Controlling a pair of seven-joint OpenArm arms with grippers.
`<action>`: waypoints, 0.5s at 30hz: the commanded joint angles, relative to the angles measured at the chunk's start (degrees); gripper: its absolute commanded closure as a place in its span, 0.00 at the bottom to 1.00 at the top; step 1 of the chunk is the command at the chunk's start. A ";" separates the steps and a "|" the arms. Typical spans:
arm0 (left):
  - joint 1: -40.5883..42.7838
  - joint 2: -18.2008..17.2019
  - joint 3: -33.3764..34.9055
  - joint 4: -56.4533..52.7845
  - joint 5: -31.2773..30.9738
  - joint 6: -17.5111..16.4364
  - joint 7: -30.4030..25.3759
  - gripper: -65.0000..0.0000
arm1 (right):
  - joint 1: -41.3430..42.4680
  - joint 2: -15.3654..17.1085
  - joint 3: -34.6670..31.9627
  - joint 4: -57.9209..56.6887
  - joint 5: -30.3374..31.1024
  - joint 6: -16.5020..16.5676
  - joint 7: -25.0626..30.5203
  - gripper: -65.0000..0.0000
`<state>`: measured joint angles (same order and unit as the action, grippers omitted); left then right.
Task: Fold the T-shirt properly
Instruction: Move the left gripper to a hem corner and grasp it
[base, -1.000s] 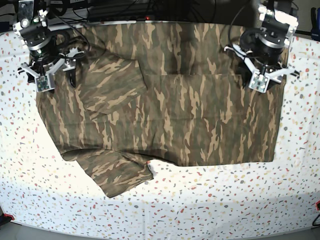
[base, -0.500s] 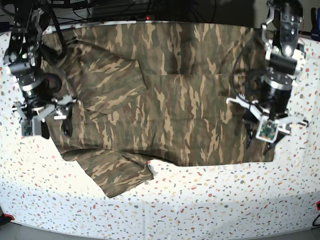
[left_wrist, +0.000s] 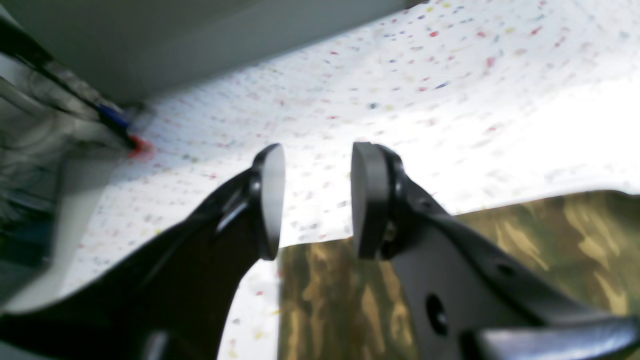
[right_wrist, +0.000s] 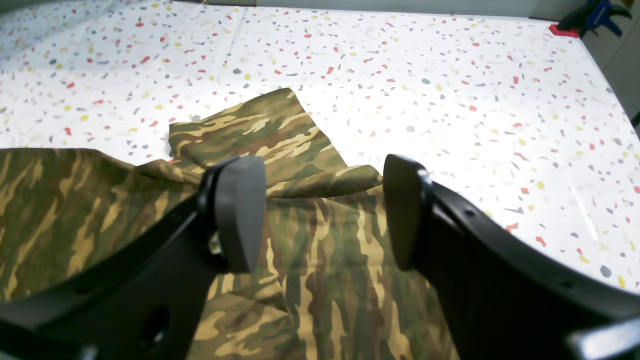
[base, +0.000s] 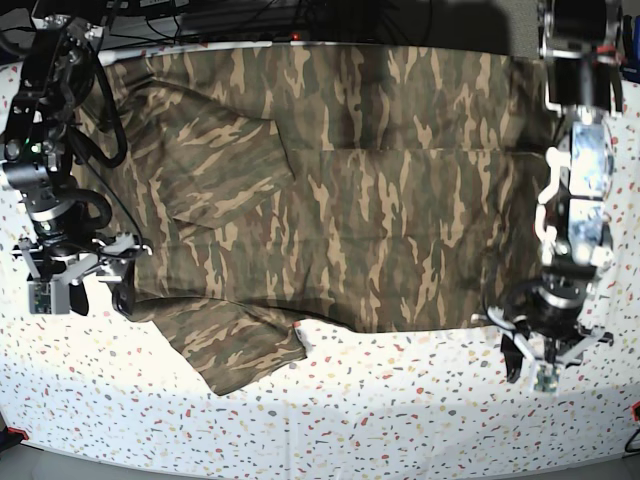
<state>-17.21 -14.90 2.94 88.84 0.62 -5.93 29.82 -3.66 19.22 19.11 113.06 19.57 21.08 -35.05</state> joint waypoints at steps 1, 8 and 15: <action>-3.63 -0.39 -0.26 -1.62 -1.42 -0.13 -0.48 0.67 | 0.90 0.76 0.35 1.05 0.17 0.02 1.01 0.43; -20.06 -0.57 -0.26 -22.56 -2.60 -2.62 1.60 0.57 | 0.90 0.79 0.35 1.05 0.15 0.42 -1.07 0.43; -33.70 -1.44 -0.26 -50.29 -2.56 -6.23 1.18 0.54 | 0.92 0.76 0.35 1.05 0.20 4.04 -1.73 0.43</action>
<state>-48.73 -15.68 2.90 37.34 -1.63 -12.34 32.05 -3.64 19.22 19.11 113.06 19.53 24.93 -38.35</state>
